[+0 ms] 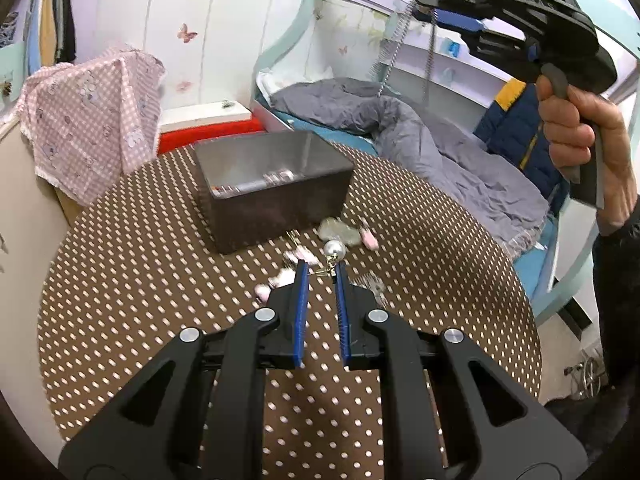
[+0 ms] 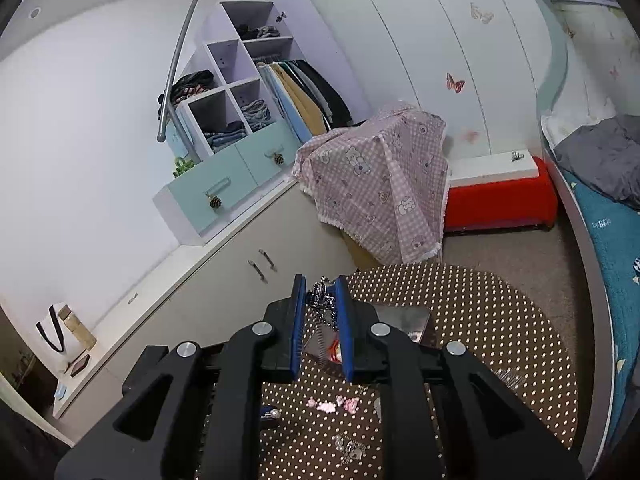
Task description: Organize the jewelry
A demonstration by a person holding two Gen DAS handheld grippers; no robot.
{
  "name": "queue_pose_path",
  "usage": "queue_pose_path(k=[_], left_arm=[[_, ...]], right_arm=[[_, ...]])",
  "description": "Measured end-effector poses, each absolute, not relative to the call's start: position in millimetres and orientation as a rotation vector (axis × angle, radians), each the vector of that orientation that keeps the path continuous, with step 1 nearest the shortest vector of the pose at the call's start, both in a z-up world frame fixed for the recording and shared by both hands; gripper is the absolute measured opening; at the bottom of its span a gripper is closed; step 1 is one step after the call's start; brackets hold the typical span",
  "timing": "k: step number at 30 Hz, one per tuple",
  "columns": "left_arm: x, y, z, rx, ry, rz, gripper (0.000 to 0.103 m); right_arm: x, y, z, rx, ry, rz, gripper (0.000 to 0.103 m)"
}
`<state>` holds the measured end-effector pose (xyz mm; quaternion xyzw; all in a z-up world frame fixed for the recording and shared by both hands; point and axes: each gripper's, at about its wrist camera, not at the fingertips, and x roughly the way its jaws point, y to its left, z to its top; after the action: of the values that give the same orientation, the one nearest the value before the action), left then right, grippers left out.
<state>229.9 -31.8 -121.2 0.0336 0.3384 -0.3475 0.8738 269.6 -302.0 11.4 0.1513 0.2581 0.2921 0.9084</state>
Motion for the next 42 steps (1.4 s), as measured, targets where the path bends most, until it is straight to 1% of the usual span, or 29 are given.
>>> queue_pose_path(k=[10, 14, 25, 31, 35, 37, 38, 39, 40, 41, 42], left_arm=[[290.2, -18.3, -58.1, 0.01, 0.681, -0.563, 0.013], [307.6, -25.2, -47.8, 0.023, 0.693, -0.552, 0.013], [344.3, -43.0, -59.8, 0.011, 0.77, -0.569, 0.013], [354.7, -44.7, -61.7, 0.013, 0.79, -0.564, 0.013], [360.2, -53.7, -68.3, 0.032, 0.819, -0.561, 0.013], [365.8, -62.1, -79.9, 0.066, 0.863, -0.572, 0.014], [367.7, -66.1, -86.7, 0.091, 0.884, -0.564, 0.015], [370.0, -69.4, -92.3, 0.112, 0.901, -0.553, 0.025], [371.9, -72.7, -99.4, 0.135, 0.914, -0.53, 0.06], [372.8, -72.8, -102.4, 0.144, 0.909, -0.495, 0.079], [371.0, -68.6, -102.2, 0.137, 0.872, -0.45, 0.089]], right_arm=[[291.8, -267.2, 49.4, 0.251, 0.485, 0.681, 0.013], [305.3, -252.1, 54.6, 0.224, 0.494, 0.703, 0.013], [324.6, -258.9, 66.5, 0.213, 0.487, 0.673, 0.013], [328.9, -254.8, 62.2, 0.211, 0.499, 0.683, 0.013], [337.5, -253.7, 45.2, 0.22, 0.549, 0.678, 0.013], [346.1, -255.1, 23.6, 0.225, 0.606, 0.659, 0.014], [351.1, -255.1, 12.5, 0.225, 0.644, 0.651, 0.016], [357.2, -254.4, -2.9, 0.212, 0.697, 0.624, 0.018], [359.3, -254.7, -11.7, 0.197, 0.722, 0.598, 0.024], [361.4, -255.2, -23.9, 0.177, 0.748, 0.56, 0.037], [362.3, -257.0, -33.6, 0.169, 0.77, 0.532, 0.053]])
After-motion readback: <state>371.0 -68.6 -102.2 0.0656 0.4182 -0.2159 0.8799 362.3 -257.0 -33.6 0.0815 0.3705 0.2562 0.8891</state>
